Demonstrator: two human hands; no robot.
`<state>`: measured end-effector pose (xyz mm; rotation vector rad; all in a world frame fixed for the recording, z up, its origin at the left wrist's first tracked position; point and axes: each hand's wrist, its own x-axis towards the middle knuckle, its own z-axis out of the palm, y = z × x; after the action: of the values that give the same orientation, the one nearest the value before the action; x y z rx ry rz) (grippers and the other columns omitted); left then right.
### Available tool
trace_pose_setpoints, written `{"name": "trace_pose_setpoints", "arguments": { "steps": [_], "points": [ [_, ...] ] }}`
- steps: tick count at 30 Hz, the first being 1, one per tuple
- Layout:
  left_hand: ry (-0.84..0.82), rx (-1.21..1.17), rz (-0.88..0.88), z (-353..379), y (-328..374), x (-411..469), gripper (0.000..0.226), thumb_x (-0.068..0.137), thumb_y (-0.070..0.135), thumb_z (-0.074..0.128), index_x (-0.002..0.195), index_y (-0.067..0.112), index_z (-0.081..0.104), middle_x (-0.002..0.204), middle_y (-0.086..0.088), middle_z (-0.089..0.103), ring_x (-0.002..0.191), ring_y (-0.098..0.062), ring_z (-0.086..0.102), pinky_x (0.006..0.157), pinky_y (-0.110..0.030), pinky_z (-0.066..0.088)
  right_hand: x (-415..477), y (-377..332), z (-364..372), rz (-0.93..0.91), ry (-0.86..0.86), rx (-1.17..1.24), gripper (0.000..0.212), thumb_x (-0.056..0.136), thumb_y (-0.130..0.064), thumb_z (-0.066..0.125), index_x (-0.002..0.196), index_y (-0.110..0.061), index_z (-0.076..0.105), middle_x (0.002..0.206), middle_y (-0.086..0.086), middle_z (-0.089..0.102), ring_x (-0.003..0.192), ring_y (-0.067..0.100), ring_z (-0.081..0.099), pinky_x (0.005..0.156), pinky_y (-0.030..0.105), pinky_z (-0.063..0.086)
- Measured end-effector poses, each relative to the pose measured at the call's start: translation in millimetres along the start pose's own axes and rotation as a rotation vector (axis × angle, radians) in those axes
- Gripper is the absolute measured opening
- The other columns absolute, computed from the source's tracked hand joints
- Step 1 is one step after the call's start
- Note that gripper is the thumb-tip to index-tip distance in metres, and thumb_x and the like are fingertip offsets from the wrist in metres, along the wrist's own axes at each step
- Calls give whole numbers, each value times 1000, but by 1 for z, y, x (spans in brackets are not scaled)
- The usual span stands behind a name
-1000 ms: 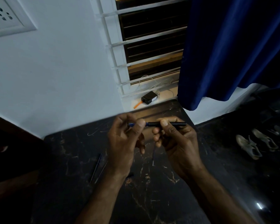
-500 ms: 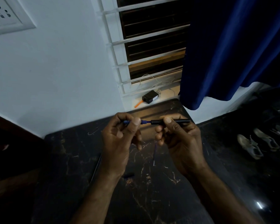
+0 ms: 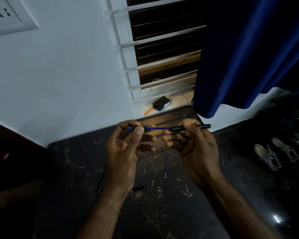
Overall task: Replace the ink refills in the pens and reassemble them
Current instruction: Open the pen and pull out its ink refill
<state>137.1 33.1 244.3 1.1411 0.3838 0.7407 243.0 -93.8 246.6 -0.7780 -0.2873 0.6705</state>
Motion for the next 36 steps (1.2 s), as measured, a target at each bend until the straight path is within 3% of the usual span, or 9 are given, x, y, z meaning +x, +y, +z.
{"name": "trace_pose_setpoints", "arguments": {
  "steps": [4, 7, 10, 13, 16, 18, 21, 26, 36],
  "points": [
    [124, -218, -141, -13, 1, 2, 15, 93, 24, 61, 106, 19, 67, 99, -1, 77, 78, -8, 72, 60, -21, 58, 1, -2, -3, -12, 17, 12, 26, 97, -16, 50, 86, -12, 73, 85, 22, 75, 74, 28, 75, 64, 32, 61],
    [187, -191, -178, -36, -16, 9, 18, 93, 28, 62, 106, 19, 69, 94, 2, 76, 76, -5, 70, 60, -19, 57, 0, -4, -9, -12, 14, 20, 31, 101, -14, 48, 86, -14, 75, 87, 21, 75, 75, 28, 74, 64, 31, 60],
    [171, 198, -239, -75, -68, 20, 10, 97, 19, 65, 97, 13, 74, 74, 3, 73, 64, -10, 66, 53, -22, 57, -3, -5, -13, 0, 28, 11, 27, 101, -14, 49, 87, -12, 72, 86, 22, 74, 74, 28, 74, 64, 32, 60],
    [-1, 660, -446, -121, -140, 25, 19, 98, 15, 68, 80, 12, 73, 56, 2, 66, 56, -19, 60, 44, -25, 55, -10, -3, -17, 34, 73, -4, 20, 99, -14, 51, 89, -8, 68, 83, 21, 74, 71, 28, 73, 62, 32, 59],
    [-165, 1027, -598, -152, -194, 26, 26, 97, 25, 71, 74, 14, 70, 56, 0, 64, 43, -9, 58, 39, -24, 48, -19, 1, -25, 44, 124, -24, 16, 98, -14, 51, 92, -7, 64, 83, 23, 74, 69, 29, 73, 61, 33, 59],
    [-241, 1217, -609, -162, -215, 30, 26, 96, 29, 72, 75, 14, 69, 61, -3, 68, 49, -10, 63, 46, -27, 52, -25, 2, -33, 46, 155, -45, 15, 100, -13, 49, 95, -6, 60, 84, 25, 73, 69, 30, 73, 61, 33, 58],
    [-309, 1438, -534, -166, -236, 38, 29, 91, 35, 76, 76, 11, 69, 74, -12, 74, 71, -28, 72, 64, -36, 54, -33, 2, -41, 54, 202, -56, 19, 104, -10, 42, 95, -5, 57, 82, 26, 73, 68, 31, 72, 60, 33, 58],
    [-178, 1419, -454, -160, -247, 34, 27, 82, 37, 84, 83, 21, 63, 76, -3, 75, 74, -24, 71, 68, -34, 55, -44, -2, -49, 34, 228, -77, 21, 105, -8, 38, 95, -5, 56, 81, 24, 72, 69, 32, 72, 60, 34, 58],
    [-65, 1312, -385, -162, -253, 19, 25, 80, 27, 87, 88, 15, 67, 78, 2, 64, 70, -15, 59, 55, -22, 36, -48, 5, -42, 44, 201, -72, 15, 100, -14, 46, 93, -6, 56, 81, 25, 72, 68, 31, 72, 59, 33, 58]
  ]
}}
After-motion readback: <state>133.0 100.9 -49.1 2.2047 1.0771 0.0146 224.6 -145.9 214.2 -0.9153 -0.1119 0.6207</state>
